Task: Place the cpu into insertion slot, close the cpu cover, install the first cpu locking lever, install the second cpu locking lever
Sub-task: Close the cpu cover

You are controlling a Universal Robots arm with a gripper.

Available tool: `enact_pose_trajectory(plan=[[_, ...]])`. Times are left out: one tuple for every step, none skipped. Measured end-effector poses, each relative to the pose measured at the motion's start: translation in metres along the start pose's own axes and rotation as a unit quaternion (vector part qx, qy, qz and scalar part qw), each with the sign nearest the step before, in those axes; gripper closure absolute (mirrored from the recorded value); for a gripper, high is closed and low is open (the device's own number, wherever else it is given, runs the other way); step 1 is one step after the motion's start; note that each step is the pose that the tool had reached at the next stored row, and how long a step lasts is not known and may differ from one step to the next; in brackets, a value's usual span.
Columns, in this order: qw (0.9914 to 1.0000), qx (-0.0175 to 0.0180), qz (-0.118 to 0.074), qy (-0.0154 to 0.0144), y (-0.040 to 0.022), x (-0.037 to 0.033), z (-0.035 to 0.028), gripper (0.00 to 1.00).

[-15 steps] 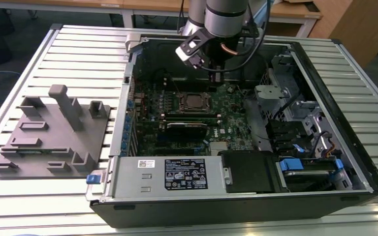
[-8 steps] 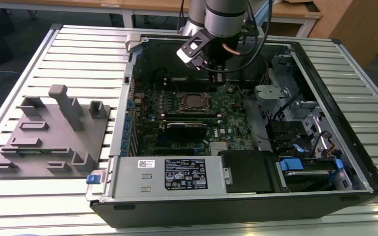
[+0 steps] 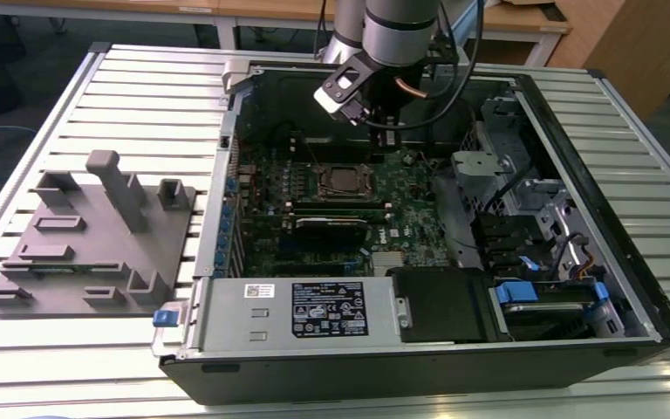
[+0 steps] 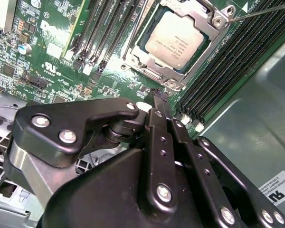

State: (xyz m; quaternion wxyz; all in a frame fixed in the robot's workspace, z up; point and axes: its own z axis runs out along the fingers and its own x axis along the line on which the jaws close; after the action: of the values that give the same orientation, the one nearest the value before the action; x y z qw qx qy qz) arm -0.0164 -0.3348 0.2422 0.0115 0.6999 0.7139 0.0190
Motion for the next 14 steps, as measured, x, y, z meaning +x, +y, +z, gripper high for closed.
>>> enact_pose_trajectory(plan=[[1.00000, 0.0000, 0.000, 0.0000, 0.0000, 0.0000, 0.0000, 0.89], [1.00000, 0.0000, 0.000, 0.0000, 0.0000, 0.0000, 0.0000, 0.89], [1.00000, 0.0000, -0.001, 0.0000, 0.0000, 0.0000, 0.0000, 0.89], [1.00000, 0.0000, -0.002, 0.0001, 0.0000, 0.0000, 0.0000, 0.89], [0.99999, 0.0000, -0.003, 0.0002, 0.0000, 0.0000, 0.0000, 0.89], [0.99998, 0.0001, -0.005, 0.0002, 0.0000, 0.0000, 0.0000, 0.89], [0.99997, 0.0001, -0.008, 0.0004, 0.0000, 0.0000, 0.0000, 0.89], [0.99993, 0.0001, -0.012, 0.0005, 0.0000, 0.0000, 0.0000, 0.89], [0.99989, 0.0001, -0.015, 0.0006, 0.0000, 0.0000, 0.0001, 0.89], [0.99984, 0.0002, -0.018, 0.0008, 0.0000, 0.0000, 0.0001, 0.89], [0.99978, 0.0002, -0.021, 0.0009, 0.0000, 0.0000, 0.0001, 0.89], [0.99971, 0.0002, -0.024, 0.0011, 0.0000, 0.0000, 0.0001, 0.89], [0.99964, 0.0003, -0.027, 0.0012, 0.0000, 0.0000, 0.0001, 0.89], [0.99955, 0.0003, -0.030, 0.0013, 0.0000, 0.0000, 0.0001, 0.89]])
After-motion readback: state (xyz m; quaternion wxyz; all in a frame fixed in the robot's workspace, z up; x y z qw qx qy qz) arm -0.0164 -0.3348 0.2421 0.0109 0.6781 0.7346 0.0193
